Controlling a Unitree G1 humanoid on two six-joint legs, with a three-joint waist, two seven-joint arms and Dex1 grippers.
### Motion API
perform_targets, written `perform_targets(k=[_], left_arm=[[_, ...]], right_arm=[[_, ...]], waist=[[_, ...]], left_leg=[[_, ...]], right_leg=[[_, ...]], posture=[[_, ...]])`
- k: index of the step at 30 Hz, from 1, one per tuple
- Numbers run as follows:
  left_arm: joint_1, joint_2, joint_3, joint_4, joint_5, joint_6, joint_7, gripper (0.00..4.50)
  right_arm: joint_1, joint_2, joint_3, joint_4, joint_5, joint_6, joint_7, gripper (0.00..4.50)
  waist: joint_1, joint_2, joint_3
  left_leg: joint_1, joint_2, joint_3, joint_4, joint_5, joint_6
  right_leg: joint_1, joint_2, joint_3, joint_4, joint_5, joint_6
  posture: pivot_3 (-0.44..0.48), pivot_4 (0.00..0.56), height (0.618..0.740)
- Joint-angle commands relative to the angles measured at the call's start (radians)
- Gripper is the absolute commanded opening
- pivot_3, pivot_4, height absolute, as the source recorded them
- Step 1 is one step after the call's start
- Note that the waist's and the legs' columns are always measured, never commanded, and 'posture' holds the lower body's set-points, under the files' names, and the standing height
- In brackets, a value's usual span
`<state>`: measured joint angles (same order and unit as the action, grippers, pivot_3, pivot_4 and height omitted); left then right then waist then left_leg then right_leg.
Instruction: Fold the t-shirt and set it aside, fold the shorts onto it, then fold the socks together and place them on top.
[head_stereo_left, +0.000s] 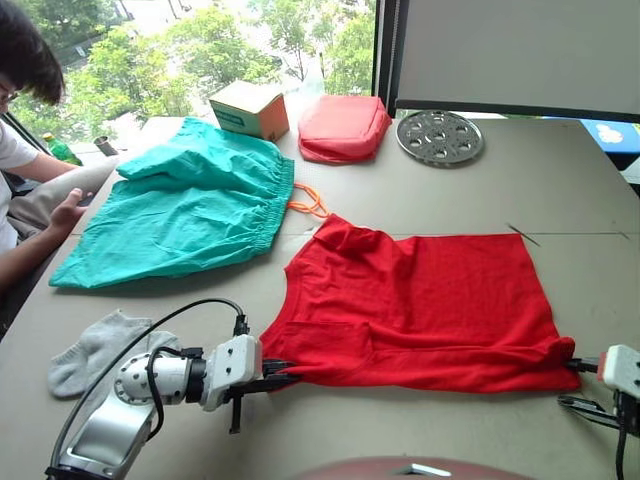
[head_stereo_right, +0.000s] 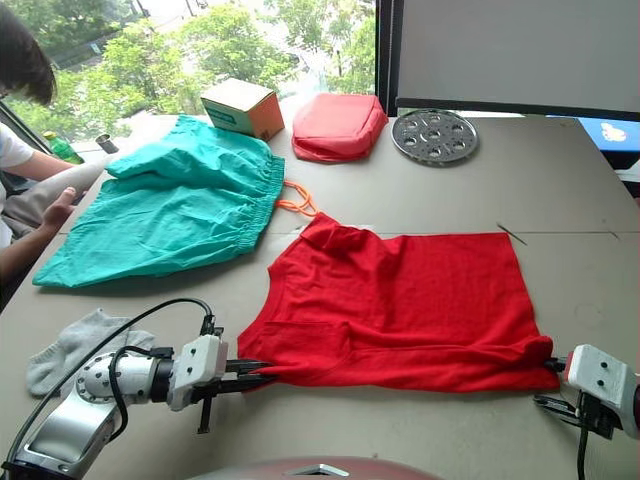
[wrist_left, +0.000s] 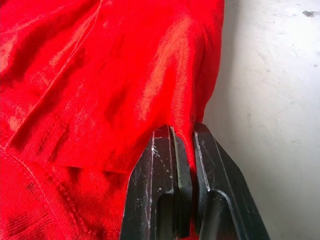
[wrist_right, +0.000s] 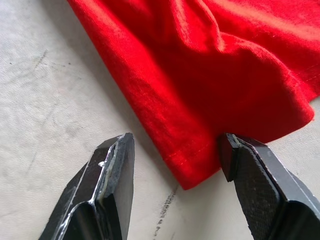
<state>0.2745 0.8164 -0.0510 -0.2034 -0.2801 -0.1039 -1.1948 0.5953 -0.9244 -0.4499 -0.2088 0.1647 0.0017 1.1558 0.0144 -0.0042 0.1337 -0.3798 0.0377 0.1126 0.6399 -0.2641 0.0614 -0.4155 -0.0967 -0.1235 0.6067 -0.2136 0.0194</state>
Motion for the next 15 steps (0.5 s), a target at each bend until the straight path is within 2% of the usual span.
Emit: perform_targets(k=[1,5,6,7,11,12,15], left_arm=[[0.023,0.009,-0.032,0.028,0.027,0.006,-0.011,0.0],[0.025,0.006,-0.032,0.026,0.028,0.006,-0.005,0.0],[0.026,0.005,-0.032,0.026,0.029,0.006,-0.004,0.0],[0.026,0.005,-0.033,0.025,0.029,0.006,-0.003,0.0],[0.033,0.006,-0.033,0.02,0.024,0.01,0.0,0.0],[0.037,0.008,-0.032,0.019,0.021,0.01,-0.003,0.0],[0.051,0.012,-0.022,0.001,-0.023,0.042,-0.018,0.0]], right_arm=[[-0.073,-0.022,0.05,0.067,-0.007,-0.007,0.006,2.83],[-0.123,-0.02,0.095,0.088,0.007,0.038,0.011,2.83],[-0.121,-0.02,0.099,0.09,0.003,0.037,0.013,2.3],[-0.118,-0.02,0.101,0.091,0.001,0.032,0.015,2.07],[-0.093,-0.021,0.092,0.084,0.007,0.026,0.023,0.36],[-0.086,-0.021,0.087,0.081,0.009,0.022,0.023,0.04],[-0.065,-0.02,0.067,0.07,0.022,0.016,0.028,0.04]], waist=[[0.0,-0.002,-0.001],[-0.002,-0.009,-0.003],[-0.002,-0.01,-0.003],[-0.002,-0.011,-0.003],[0.001,-0.009,-0.002],[0.002,-0.009,-0.002],[0.002,-0.01,-0.002]], left_leg=[[0.0,0.0,0.0,0.0,0.0,0.0],[0.0,0.001,0.0,0.0,0.0,0.0],[0.0,0.002,0.0,0.001,0.0,0.0],[0.0,0.002,0.001,0.001,0.0,0.0],[-0.001,0.002,0.001,0.003,0.0,0.0],[-0.001,0.002,0.001,0.003,0.0,0.0],[0.0,0.002,0.0,0.001,0.0,0.0]], right_leg=[[0.0,0.0,-0.001,0.0,0.0,0.0],[0.0,0.0,-0.002,0.0,0.0,0.0],[0.0,0.0,-0.002,0.0,0.0,0.0],[0.0,0.0,-0.002,0.0,0.0,0.0],[0.0,-0.002,-0.002,0.0,0.0,0.0],[0.0,-0.002,-0.002,0.0,0.0,0.0],[0.0,-0.002,-0.003,0.0,0.0,0.0]], posture=[[0.0,0.15,0.739],[0.0,0.15,0.739],[0.0,0.15,0.739],[0.0,0.15,0.739],[0.0,0.15,0.739],[0.0,0.15,0.739],[0.0,0.15,0.739]])
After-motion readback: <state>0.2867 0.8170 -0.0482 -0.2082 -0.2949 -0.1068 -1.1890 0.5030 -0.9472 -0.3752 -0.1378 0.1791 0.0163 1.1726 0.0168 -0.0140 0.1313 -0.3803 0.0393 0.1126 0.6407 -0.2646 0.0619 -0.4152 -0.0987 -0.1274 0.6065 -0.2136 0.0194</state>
